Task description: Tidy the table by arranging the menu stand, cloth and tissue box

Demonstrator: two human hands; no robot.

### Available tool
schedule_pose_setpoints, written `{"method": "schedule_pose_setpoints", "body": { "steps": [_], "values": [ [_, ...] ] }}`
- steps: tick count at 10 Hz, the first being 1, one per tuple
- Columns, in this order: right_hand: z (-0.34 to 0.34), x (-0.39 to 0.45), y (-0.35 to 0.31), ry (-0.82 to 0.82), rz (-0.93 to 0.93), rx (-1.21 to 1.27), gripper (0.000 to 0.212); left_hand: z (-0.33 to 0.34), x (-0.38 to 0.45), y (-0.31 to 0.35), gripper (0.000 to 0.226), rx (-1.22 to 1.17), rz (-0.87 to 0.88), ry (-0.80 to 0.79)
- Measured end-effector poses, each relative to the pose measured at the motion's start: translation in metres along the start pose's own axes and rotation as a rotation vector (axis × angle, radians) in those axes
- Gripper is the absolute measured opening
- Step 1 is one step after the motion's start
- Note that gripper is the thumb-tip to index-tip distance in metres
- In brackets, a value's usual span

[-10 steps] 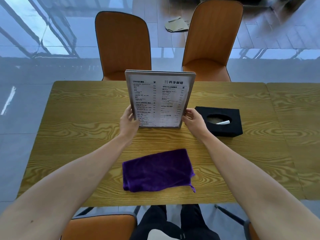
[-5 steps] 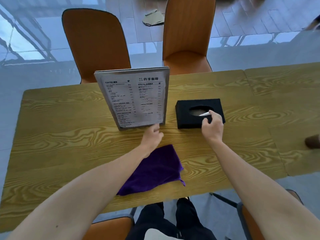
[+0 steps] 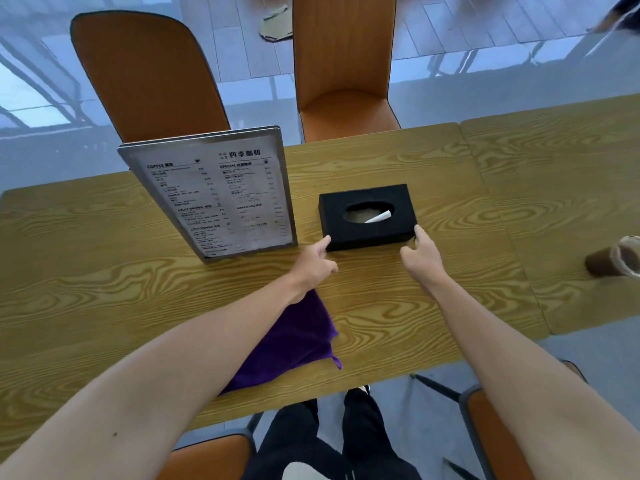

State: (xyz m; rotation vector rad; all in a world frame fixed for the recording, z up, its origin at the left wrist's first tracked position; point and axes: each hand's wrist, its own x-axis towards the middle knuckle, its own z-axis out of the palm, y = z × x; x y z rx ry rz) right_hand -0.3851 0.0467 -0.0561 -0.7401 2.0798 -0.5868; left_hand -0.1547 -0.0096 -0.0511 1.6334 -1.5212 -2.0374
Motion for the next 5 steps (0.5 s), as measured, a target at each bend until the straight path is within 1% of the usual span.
{"method": "schedule_pose_setpoints", "body": {
  "steps": [2, 3, 4, 5],
  "values": [
    [-0.002, 0.004, 0.004, -0.003, -0.034, 0.004, 0.072, 0.006, 0.001, -0.002, 0.083, -0.019, 0.015, 0.040],
    [-0.006, 0.001, 0.005, -0.006, -0.036, -0.027, 0.070, 0.008, -0.002, 0.001, 0.081, 0.009, 0.015, 0.068],
    [-0.008, -0.004, -0.001, 0.017, -0.093, -0.149, 0.067, 0.010, -0.005, 0.008, 0.075, 0.175, 0.055, 0.158],
    [-0.008, -0.010, -0.025, -0.025, -0.219, -0.323, 0.064, 0.001, -0.015, 0.026, 0.068, 0.366, 0.084, 0.242]
  ]
}}
